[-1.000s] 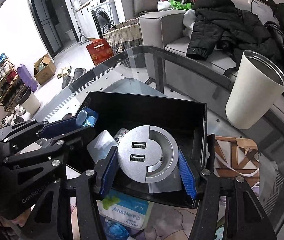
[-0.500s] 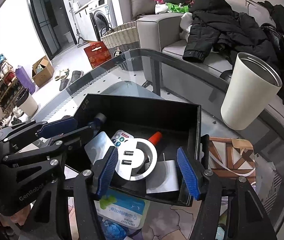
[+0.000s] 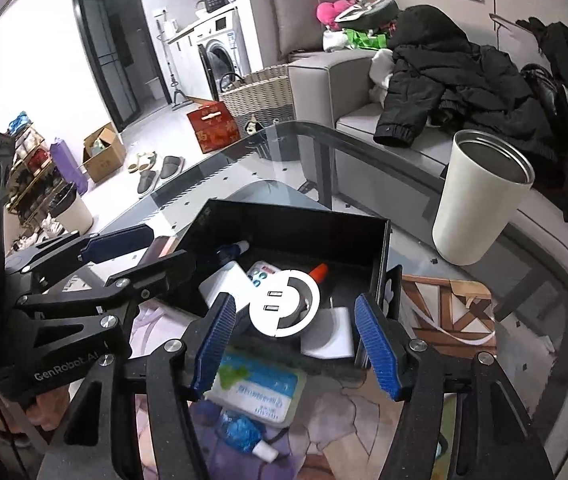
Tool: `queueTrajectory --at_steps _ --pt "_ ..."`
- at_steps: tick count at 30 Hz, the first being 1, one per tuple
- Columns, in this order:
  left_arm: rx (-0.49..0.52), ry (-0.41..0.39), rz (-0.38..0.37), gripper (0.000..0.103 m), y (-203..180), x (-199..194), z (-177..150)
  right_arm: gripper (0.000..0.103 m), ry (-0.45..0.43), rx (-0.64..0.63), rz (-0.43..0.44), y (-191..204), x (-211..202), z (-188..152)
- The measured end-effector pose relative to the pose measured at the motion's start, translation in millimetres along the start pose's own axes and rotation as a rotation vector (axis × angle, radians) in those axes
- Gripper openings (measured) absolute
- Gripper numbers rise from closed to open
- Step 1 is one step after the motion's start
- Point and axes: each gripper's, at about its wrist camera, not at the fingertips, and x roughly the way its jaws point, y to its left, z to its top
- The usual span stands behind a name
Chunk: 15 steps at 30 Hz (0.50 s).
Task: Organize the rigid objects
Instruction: 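Move the right tool back toward the green earplug case on the mat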
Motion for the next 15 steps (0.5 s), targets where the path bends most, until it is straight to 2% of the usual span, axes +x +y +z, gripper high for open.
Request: queueTrajectory --at_steps 5,8,11,15 --pt "0.02 0.004 -0.012 0.055 -5.3 -19.5 -17.6 0.064 0.007 -0.027 0.02 -0.4 -13.0 -13.8" --pt "0.07 0.026 0.004 0.055 -13.2 -24.7 -36.1 0.064 0.026 -0.065 0.002 -0.4 -14.6 -29.1" --pt "0.114 0.089 -0.007 0.055 -24.5 -19.1 -62.5 0.064 0.064 -0.129 -0.031 2.5 -9.9 -53.5" --pt "0.16 0.194 -0.027 0.055 -39.3 -2.4 -94.8 0.062 0.143 -0.146 -0.036 -1.1 6.8 -85.0"
